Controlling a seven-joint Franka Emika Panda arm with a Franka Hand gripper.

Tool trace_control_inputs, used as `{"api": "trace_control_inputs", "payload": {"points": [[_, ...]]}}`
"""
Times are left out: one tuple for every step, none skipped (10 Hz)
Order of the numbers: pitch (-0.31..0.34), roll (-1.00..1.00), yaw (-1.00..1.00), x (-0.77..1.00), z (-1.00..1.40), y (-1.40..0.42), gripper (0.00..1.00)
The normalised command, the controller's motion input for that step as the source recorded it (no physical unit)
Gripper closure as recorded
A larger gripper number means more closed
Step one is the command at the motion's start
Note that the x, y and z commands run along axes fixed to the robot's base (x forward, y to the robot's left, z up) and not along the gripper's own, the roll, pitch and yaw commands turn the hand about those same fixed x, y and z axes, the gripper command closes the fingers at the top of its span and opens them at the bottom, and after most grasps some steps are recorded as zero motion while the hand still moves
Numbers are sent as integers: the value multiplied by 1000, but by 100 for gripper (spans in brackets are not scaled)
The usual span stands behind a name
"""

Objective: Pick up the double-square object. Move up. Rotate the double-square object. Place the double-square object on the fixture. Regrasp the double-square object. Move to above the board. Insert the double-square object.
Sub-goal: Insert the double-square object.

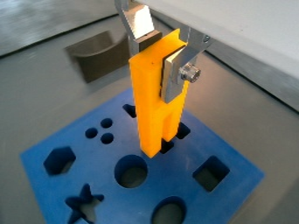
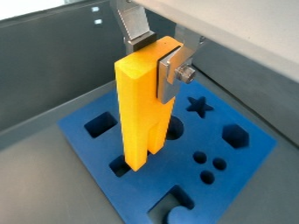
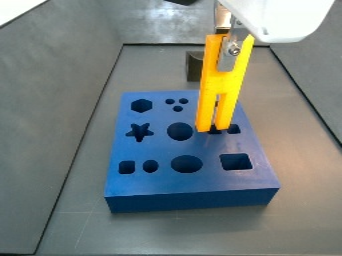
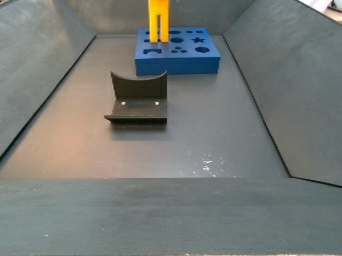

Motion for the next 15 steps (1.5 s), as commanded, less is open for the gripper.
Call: {"api": "trace_control_inputs", "payload": {"points": [[94, 0, -857, 0, -14, -26, 100], [181, 9, -440, 346, 0, -77, 100], [176, 20, -206, 637, 0, -63, 100], [-37, 4, 14, -43, 0, 0, 100], [-56, 0, 29, 0, 0, 0, 100], [0, 0, 97, 383, -31, -60, 100], [0, 0, 231, 477, -63, -126, 100], [0, 0, 9, 66, 0, -23, 100], [0, 0, 37, 29, 0, 3, 100], [0, 3, 257, 0, -80, 157, 100], [0, 0, 314, -54, -137, 91, 100], [0, 0, 151, -46, -77, 0, 100], [0, 0, 0, 0, -23, 0, 100], [0, 11, 0, 83, -357, -46, 100], [0, 53, 57, 171, -669, -63, 100]]}}
